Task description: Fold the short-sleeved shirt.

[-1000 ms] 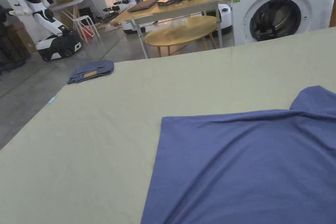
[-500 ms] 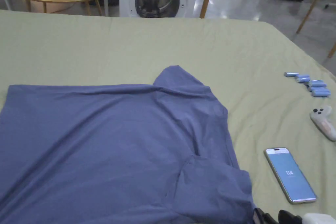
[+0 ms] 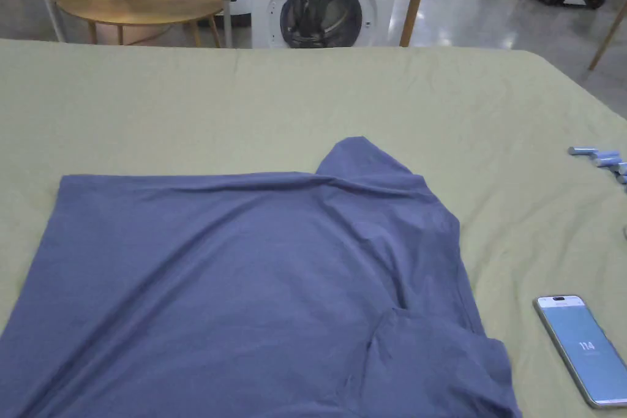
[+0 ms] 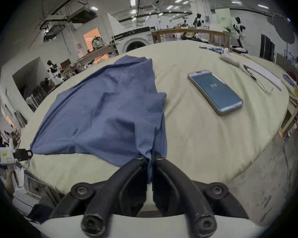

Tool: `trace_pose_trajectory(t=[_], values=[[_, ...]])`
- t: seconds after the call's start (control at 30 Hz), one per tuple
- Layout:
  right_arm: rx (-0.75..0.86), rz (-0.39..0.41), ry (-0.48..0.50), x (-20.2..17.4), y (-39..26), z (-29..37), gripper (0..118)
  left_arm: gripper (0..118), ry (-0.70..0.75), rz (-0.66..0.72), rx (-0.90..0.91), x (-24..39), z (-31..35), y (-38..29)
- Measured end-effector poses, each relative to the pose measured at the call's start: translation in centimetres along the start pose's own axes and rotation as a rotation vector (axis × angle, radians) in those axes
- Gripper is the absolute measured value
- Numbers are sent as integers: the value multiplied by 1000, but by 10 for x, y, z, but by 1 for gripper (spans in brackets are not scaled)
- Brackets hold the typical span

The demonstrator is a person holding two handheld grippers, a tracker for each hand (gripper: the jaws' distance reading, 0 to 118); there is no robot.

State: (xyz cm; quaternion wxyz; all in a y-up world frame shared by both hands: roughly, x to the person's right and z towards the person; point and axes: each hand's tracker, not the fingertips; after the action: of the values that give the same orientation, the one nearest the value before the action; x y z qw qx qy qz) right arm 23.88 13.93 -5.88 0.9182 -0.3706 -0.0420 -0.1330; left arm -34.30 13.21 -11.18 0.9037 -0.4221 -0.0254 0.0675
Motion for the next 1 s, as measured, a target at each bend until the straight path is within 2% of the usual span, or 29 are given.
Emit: trace_pose_trajectory(t=[0.1,0.13,0.3,0.37,0.5,0.63,0.67,0.7,0.73,0.77,0.83,1.0], values=[[81,66,18,-6,29,9,3,4,-69,102,123,5,21,26],[102,76,33,-7,44,8,3,4,-106,98,160,8,26,41],[170,113,73,-20,127,-29,3,4,-107,-9,254,22,11,122],[168,141,57,-29,158,-58,3,4,-103,-24,241,22,-12,152],[117,141,49,-37,202,-124,3,4,-110,3,148,15,-71,195],[42,81,27,-37,214,-174,3,4,-61,21,78,9,-118,204],[31,54,26,-37,215,-181,8,7,-64,36,79,10,-122,203],[29,46,14,-37,214,-184,19,20,-72,44,97,10,-124,201],[27,46,-7,-37,213,-186,35,38,-54,43,112,12,-124,200],[34,45,-11,-37,211,-185,46,49,-37,34,128,12,-122,199],[48,55,-14,-39,210,-179,46,49,-39,17,187,15,-111,201],[143,142,9,-50,210,-160,46,49,-86,-50,323,37,-71,213]])
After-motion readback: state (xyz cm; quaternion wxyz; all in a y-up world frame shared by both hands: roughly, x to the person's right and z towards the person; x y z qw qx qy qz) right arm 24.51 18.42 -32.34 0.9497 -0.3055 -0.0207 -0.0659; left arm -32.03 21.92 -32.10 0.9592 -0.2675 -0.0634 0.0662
